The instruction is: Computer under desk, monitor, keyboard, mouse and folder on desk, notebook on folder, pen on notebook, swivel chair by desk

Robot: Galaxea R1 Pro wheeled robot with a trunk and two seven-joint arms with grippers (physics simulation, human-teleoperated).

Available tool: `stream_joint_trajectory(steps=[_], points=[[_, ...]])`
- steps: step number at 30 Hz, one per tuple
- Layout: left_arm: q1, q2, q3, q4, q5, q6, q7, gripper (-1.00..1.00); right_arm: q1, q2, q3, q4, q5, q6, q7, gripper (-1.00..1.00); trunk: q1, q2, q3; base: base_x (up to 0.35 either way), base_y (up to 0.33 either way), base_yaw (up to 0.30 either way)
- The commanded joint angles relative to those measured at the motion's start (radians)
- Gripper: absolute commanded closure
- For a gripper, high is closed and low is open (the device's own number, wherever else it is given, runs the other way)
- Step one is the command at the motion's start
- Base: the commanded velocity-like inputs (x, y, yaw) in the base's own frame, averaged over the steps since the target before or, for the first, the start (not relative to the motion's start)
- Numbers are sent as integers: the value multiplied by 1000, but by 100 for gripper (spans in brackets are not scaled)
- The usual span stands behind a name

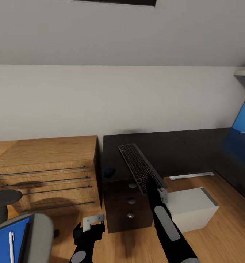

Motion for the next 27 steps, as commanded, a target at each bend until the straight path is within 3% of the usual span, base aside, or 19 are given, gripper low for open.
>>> stream_joint_trajectory(steps=[1,6,15,27], points=[[-1,0,-1,-1,6,3,7,-100,-1,-1,3,-1,-8,-7,-4,-100,0,0,-1,0,0,0],[-1,0,-1,-1,6,3,7,-100,-1,-1,3,-1,-8,-7,-4,-100,0,0,-1,-31,0,0],[-1,0,-2,-1,7,5,7,-100,-1,-1,2,-1,-9,-7,-2,-100,0,0,-1,-251,-46,0],[-1,0,-1,-1,8,5,7,-100,-1,-1,-1,-1,-10,-7,-1,-100,0,0,-1,-89,-258,0]])
